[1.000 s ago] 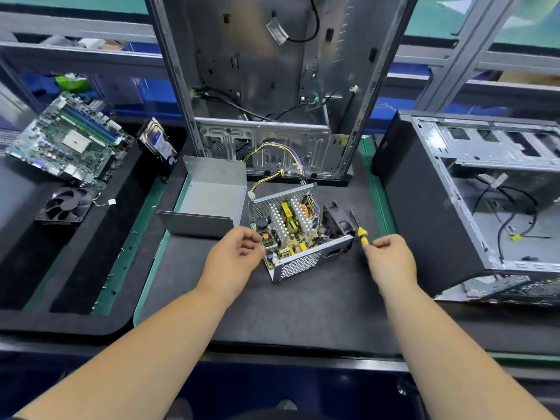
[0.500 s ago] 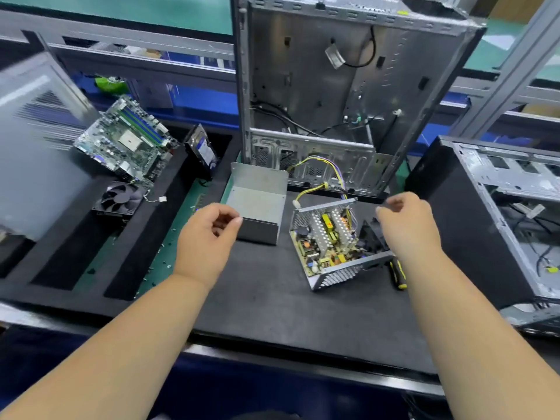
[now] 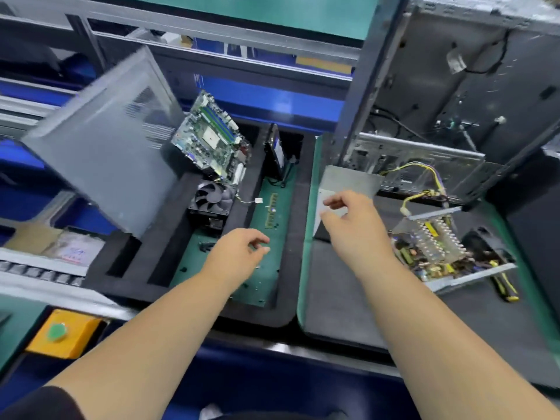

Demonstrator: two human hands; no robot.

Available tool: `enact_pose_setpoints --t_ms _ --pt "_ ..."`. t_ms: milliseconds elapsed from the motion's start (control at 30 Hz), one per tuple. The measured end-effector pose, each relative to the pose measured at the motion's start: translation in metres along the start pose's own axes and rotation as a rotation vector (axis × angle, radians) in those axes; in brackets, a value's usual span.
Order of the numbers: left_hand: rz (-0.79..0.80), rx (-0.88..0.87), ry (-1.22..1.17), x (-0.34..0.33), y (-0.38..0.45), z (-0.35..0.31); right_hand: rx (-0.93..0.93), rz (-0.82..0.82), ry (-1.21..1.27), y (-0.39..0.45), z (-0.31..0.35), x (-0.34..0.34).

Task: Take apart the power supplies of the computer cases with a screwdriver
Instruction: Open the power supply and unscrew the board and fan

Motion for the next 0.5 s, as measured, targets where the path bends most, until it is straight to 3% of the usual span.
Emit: enact_pose_setpoints --t_ms 167,267,500 --pt "0.042 -0.14 -0.072 0.033 -0.021 0.005 0.115 0.01 0.059 -0.001 0.067 -0.052" --pt "0.019 -0.186 -0.149 0.059 -0.04 0.011 0.184 0.096 0.037 0.0 0.102 -0.092" --pt "-0.18 -0.016 -0.162 0.115 -0.102 0.093 0.287 0.415 0.072 0.0 0.161 -0.204"
Point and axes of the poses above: each hand's wrist, its own y-axis towards the middle knuckle, its own x-axis out of the back of the hand, z = x × y, the point moved 8 cm from there along y, towards the middle knuckle, and after that the axes turned 12 degrees about z, right-handed, at the moved point
